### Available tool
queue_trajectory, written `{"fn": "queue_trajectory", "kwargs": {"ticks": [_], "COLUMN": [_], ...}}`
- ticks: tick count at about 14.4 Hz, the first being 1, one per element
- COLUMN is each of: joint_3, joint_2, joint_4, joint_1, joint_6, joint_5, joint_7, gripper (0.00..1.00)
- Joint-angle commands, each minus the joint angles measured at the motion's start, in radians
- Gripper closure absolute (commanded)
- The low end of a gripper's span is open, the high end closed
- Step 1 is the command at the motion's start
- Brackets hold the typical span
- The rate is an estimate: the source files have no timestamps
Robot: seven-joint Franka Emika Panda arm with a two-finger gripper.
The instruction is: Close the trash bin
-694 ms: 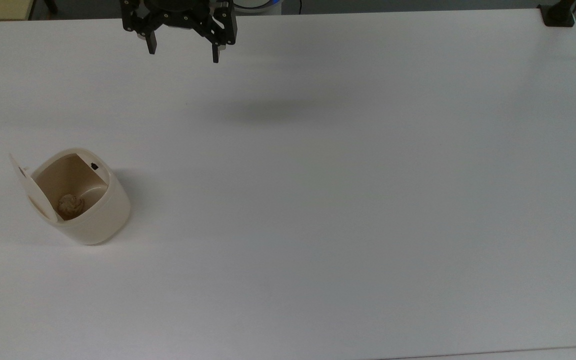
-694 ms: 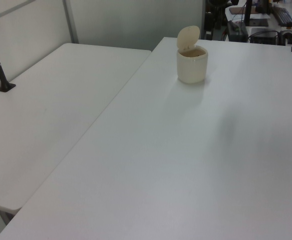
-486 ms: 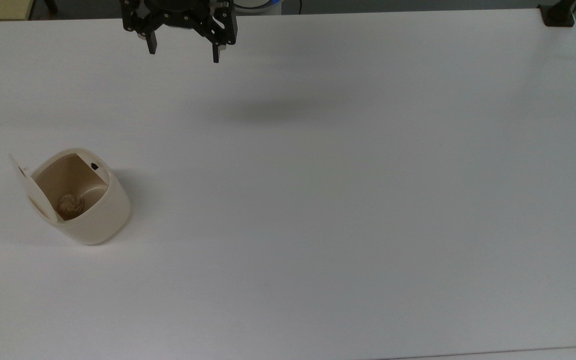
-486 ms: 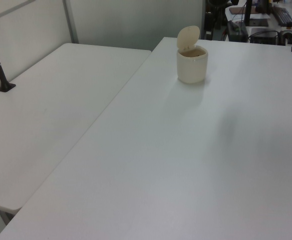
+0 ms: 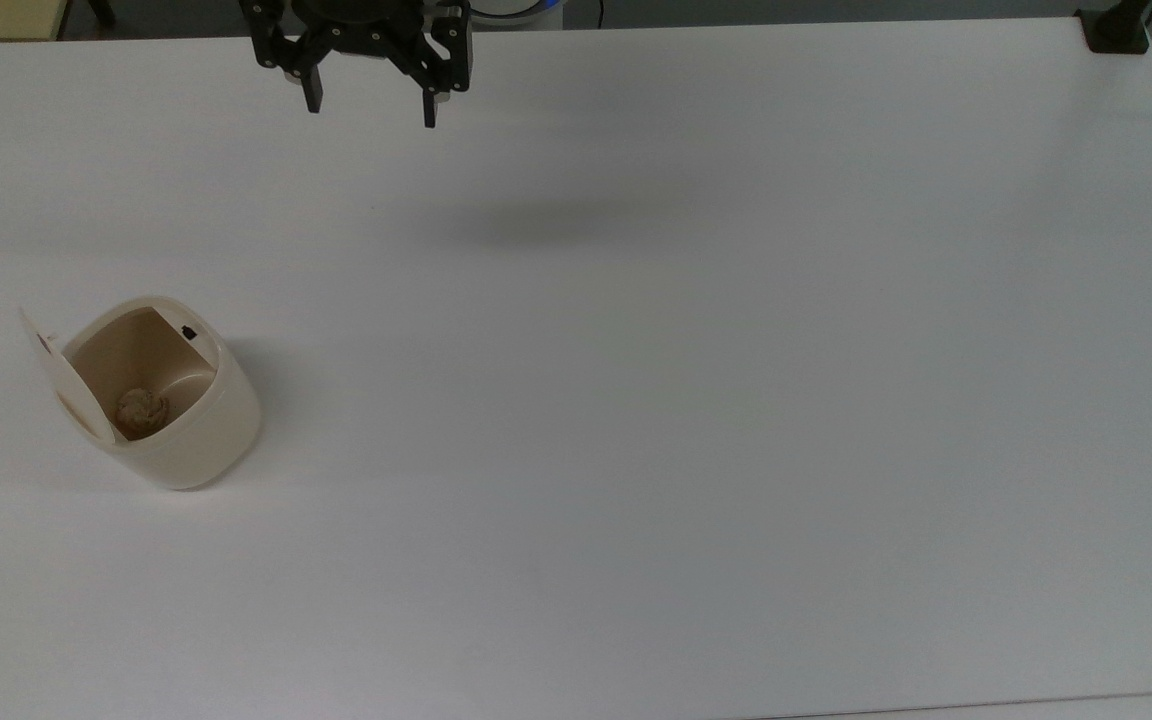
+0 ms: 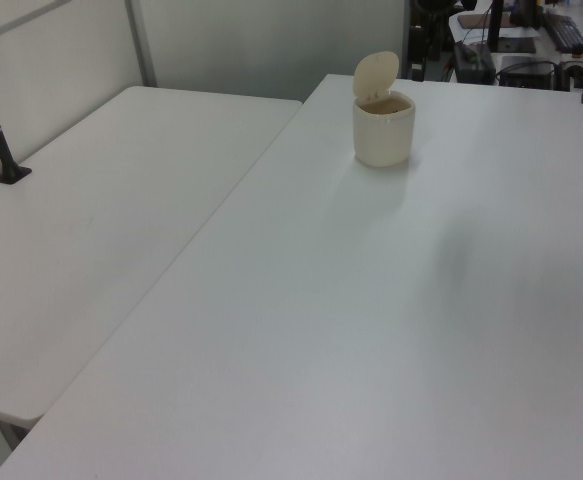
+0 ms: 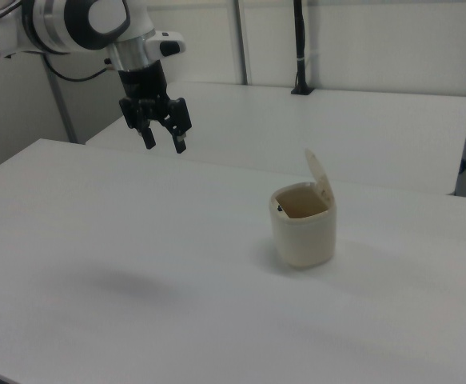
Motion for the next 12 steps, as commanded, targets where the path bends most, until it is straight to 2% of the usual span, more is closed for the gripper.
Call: {"fn": "queue_trajectory", "kwargs": {"ticks": [1,2,5,10,12], "joint_3": [-0.004,-0.004,-0.004,-0.018,-0.018], "joint_2": [-0.027,-0.027,-0.019,0.016,0.044], "joint_4": [-0.025,-0.025,-0.020,-0.017,-0.017], "joint_1": [0.008,0.008,0.006,-0.012,-0.058], "joint_6": [-0.021,-0.020,-0.006,0.138,0.216], "joint_5": [0.002,0.002,0.004,0.001,-0.001], "joint_7": [-0.065,-0.065,-0.064,-0.029,-0.006], "gripper": [0.56,0.71,0.98,1.00,1.00]}}
